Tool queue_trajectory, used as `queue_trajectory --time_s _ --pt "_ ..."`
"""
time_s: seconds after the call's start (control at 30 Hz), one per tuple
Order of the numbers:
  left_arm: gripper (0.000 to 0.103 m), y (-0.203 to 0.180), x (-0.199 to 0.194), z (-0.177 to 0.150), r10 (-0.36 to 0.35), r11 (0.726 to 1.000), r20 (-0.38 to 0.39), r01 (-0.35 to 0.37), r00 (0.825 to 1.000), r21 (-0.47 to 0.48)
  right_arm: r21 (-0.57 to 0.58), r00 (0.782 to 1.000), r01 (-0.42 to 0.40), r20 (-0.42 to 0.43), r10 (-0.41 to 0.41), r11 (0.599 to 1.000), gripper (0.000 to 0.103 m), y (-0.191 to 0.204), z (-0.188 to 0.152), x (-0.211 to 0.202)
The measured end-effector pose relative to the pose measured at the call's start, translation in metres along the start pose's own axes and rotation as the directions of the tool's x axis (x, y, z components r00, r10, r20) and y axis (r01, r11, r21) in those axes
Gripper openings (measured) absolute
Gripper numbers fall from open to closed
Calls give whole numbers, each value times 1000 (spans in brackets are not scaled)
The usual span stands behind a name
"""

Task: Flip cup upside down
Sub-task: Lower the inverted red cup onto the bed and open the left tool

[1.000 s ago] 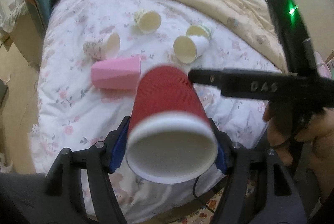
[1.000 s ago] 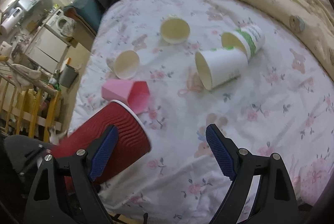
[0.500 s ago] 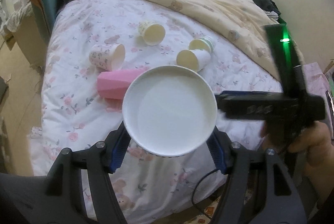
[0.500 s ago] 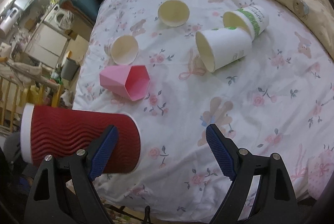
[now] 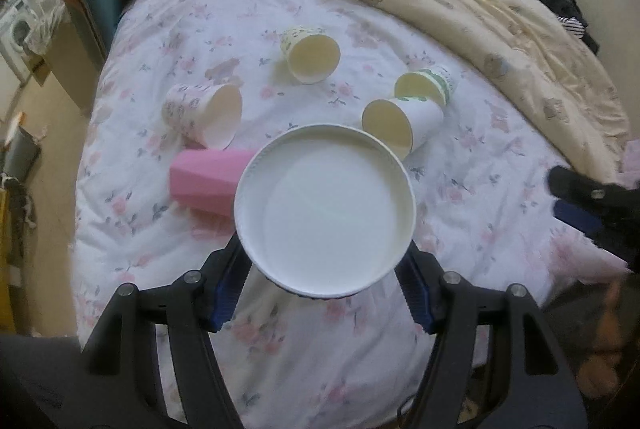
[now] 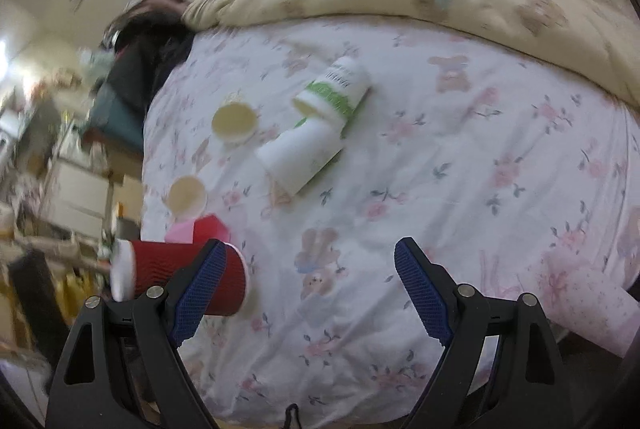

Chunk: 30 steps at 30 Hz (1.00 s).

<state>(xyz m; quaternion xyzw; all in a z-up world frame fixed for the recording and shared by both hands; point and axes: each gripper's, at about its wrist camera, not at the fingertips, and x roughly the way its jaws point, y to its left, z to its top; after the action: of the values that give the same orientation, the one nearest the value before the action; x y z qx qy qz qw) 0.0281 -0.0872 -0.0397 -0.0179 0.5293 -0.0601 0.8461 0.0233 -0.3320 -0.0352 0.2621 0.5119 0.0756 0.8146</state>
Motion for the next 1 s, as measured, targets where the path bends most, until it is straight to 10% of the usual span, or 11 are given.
queue_trajectory --time_s 0.63,0.77,1.0 --pt "67 -35 49 18 96 995 -7 -95 995 26 16 1000 -28 -3 28 999 89 -3 6 -3" --pt "92 -33 52 17 99 994 -20 -98 995 44 10 1000 -19 -1 19 1000 89 -2 6 -2" --pt "93 -23 30 8 22 999 -45 -21 999 26 -25 1000 -6 11 6 1000 89 4 4 -4"
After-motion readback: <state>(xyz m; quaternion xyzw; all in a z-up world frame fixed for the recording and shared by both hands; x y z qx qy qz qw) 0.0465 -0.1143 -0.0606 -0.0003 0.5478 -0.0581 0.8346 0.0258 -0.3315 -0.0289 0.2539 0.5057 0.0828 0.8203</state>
